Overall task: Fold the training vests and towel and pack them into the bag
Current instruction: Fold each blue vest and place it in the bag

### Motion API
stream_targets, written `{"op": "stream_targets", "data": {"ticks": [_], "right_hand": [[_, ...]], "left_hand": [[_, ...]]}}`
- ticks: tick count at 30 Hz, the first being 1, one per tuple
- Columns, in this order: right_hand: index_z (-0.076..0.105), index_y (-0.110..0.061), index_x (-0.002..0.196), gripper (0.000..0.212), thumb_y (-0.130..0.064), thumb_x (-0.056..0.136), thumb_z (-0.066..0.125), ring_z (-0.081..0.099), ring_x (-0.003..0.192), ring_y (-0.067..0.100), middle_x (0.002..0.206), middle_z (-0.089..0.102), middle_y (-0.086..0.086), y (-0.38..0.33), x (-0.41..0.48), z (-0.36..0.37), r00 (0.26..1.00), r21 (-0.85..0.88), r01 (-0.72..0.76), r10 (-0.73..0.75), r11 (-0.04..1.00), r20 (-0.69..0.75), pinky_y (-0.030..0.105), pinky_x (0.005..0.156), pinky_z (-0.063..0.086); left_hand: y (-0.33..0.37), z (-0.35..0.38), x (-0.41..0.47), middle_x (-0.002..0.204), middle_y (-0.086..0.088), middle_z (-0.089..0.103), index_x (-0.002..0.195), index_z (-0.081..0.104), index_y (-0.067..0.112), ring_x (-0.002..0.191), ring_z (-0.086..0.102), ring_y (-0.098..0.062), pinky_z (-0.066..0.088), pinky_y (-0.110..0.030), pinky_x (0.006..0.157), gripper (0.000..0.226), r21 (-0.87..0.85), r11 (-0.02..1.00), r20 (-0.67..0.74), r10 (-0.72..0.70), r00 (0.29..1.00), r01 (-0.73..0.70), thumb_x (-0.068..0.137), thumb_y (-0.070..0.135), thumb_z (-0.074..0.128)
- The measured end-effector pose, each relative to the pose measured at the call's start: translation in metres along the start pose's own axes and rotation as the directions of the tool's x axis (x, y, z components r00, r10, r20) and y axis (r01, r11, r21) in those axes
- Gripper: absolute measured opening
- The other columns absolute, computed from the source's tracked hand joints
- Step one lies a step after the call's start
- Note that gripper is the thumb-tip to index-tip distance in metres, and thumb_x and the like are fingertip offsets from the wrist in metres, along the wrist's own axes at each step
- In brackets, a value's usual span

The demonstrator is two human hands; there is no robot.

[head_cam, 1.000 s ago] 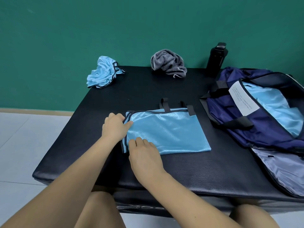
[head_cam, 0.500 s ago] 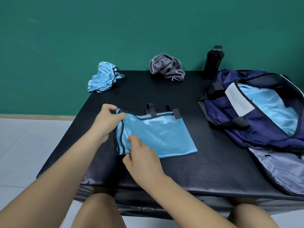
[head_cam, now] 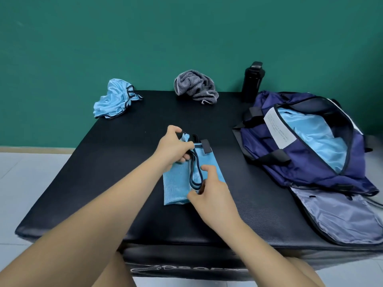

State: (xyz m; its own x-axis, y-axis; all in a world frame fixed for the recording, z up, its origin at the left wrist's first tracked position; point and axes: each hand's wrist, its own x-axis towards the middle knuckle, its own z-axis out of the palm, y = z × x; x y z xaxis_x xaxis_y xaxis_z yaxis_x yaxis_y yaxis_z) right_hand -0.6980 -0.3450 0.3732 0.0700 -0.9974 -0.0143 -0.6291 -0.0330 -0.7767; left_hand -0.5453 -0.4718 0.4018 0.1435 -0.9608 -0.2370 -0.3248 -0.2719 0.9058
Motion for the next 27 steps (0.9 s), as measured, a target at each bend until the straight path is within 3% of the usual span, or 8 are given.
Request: {"op": "stream_targets", "data": {"ticks": [5,11,14,17,21,24,27], "right_hand": [[0.037,-0.030,0.146,0.063,-0.022,0.090,0.065,0.062,0.074,0.012,0.071,0.064,-0.008,0.021,0.002,-0.007,1.000,-0.064,0.007,-0.006,0.998,0.016,0.036,0.072,0.056],[0.034,-0.035,0.142,0.056,-0.027,0.094,0.060,0.068,0.063,0.013,0.068,0.066,-0.004,0.039,0.003,-0.012,1.000,-0.032,-0.025,0.025,0.999,0.008,0.043,0.067,0.059],[0.030,-0.034,0.146,0.059,-0.030,0.094,0.058,0.062,0.064,0.017,0.065,0.062,-0.005,0.042,0.003,-0.017,1.000,-0.189,-0.002,-0.002,0.982,-0.022,0.039,0.059,0.052],[0.043,-0.028,0.139,0.049,-0.024,0.093,0.058,0.061,0.079,0.023,0.085,0.060,-0.010,0.043,0.003,-0.025,0.979,-0.379,0.124,-0.174,0.917,-0.102,0.041,0.065,0.050],[0.062,-0.021,0.125,0.028,-0.021,0.096,0.060,0.054,0.101,0.021,0.114,0.056,-0.008,0.053,0.016,-0.024,0.858,-0.457,0.434,-0.512,0.776,-0.054,0.038,0.084,0.046],[0.064,-0.022,0.132,0.032,-0.035,0.104,0.056,0.054,0.125,0.017,0.135,0.057,-0.009,0.065,0.030,-0.025,0.801,-0.448,0.566,-0.589,0.692,0.103,0.037,0.102,0.043],[0.062,-0.025,0.139,0.043,-0.052,0.106,0.053,0.047,0.140,0.013,0.148,0.052,-0.011,0.076,0.036,-0.028,0.808,-0.457,0.578,-0.551,0.676,0.207,0.036,0.115,0.037]], "left_hand": [[-0.012,0.024,-0.001,0.082,-0.012,0.079,0.137,0.040,0.028,0.056,0.071,-0.014,0.059,-0.026,0.057,0.061,0.071,0.997,-0.005,-0.008,1.000,0.009,0.089,0.016,0.075],[-0.020,0.029,-0.004,0.088,-0.002,0.080,0.141,0.038,0.034,0.076,0.079,-0.016,0.066,-0.040,0.083,0.065,0.034,0.998,0.024,0.055,0.998,-0.056,0.090,0.027,0.078],[-0.024,0.021,-0.022,0.098,0.009,0.077,0.142,0.039,0.037,0.083,0.075,-0.004,0.062,-0.033,0.084,0.059,0.061,0.982,0.056,0.173,0.983,-0.177,0.094,0.028,0.072],[-0.043,0.011,-0.044,0.112,0.020,0.071,0.133,0.048,0.042,0.102,0.067,0.005,0.053,-0.025,0.091,0.046,0.233,0.906,0.068,0.348,0.935,-0.354,0.095,0.025,0.070],[-0.080,-0.006,-0.075,0.123,0.026,0.065,0.122,0.066,0.035,0.121,0.058,0.005,0.044,-0.023,0.106,0.027,0.413,0.738,0.115,0.540,0.834,-0.534,0.096,0.030,0.073],[-0.103,-0.014,-0.096,0.129,0.026,0.063,0.117,0.069,0.035,0.127,0.054,0.006,0.039,-0.024,0.110,0.025,0.479,0.620,0.199,0.613,0.764,-0.622,0.094,0.043,0.075],[-0.120,-0.020,-0.106,0.141,0.026,0.060,0.125,0.070,0.038,0.136,0.043,0.014,0.036,-0.023,0.117,0.036,0.539,0.561,0.244,0.610,0.754,-0.628,0.093,0.055,0.070]]}}
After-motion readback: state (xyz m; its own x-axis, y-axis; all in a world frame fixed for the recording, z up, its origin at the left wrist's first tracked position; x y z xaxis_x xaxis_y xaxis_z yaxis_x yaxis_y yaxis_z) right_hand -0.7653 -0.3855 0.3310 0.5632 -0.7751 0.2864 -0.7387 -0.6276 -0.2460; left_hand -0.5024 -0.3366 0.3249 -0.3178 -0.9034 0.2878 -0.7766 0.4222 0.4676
